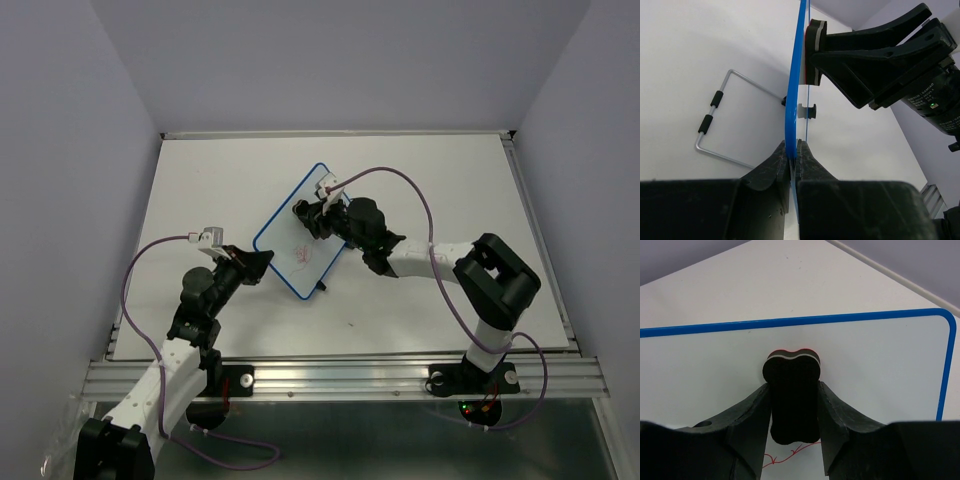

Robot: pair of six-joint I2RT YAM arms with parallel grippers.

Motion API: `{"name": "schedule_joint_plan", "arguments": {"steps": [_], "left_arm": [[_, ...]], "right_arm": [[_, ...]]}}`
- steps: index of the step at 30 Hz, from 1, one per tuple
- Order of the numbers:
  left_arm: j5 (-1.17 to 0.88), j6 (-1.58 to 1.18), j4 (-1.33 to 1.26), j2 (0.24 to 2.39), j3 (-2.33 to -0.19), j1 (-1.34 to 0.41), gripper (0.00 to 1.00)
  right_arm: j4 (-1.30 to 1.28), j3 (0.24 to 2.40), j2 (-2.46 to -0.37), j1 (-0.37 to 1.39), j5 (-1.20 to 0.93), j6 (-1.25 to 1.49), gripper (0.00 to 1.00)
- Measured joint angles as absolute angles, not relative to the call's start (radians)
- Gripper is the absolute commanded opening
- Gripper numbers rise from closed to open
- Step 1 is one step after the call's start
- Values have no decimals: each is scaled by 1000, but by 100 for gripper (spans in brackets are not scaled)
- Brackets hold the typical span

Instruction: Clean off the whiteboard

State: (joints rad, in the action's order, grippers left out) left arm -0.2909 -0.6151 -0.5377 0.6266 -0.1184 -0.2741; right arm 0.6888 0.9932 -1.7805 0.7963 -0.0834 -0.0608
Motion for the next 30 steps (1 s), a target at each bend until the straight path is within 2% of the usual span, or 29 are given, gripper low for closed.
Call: {"name": "schedule_joint_plan", "arguments": {"steps": [5,6,12,19,24,30], "left_arm": [[-292,-613,-538,626,-118,-275,0],[-292,-613,-538,626,-118,-275,0],[-291,-613,-538,626,-118,-275,0],[-293,-610,-537,625,-118,-276,0],[-292,-609,-536,625,-118,-276,0],[-291,-609,-535,625,-118,-276,0]], "right_arm": [[689,987,-1781,797,-75,-58,28],[689,987,-1781,797,-73,-57,20],[689,984,-1781,799,-72,-56,11],[679,949,-1760,798,-136,-56,8],[657,932,-1747,802,-175,-56,2],[656,933,-1747,816,-131,-49,1]]}}
